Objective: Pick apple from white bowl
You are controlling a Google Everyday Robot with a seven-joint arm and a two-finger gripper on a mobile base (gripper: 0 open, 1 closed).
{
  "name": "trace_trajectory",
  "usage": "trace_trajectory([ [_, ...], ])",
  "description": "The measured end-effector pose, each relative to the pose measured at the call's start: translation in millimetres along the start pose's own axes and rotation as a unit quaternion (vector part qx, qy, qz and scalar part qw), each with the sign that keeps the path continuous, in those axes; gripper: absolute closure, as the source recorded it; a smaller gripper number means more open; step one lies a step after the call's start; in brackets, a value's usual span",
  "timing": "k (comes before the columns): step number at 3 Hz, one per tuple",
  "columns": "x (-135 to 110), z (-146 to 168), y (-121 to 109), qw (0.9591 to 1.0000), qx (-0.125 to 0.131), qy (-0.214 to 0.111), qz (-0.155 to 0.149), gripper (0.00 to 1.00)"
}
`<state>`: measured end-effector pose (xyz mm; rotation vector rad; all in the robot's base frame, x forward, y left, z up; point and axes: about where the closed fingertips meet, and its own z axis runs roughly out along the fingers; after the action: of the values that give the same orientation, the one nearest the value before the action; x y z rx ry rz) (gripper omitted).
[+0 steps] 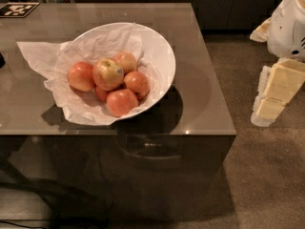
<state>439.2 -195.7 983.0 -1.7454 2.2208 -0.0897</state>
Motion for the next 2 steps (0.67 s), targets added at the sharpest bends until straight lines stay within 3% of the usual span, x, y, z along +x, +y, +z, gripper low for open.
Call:
trace_trajectory([
  [2,-73,1,18,0.9978,-0.008,0.027,-0.060,0.00],
])
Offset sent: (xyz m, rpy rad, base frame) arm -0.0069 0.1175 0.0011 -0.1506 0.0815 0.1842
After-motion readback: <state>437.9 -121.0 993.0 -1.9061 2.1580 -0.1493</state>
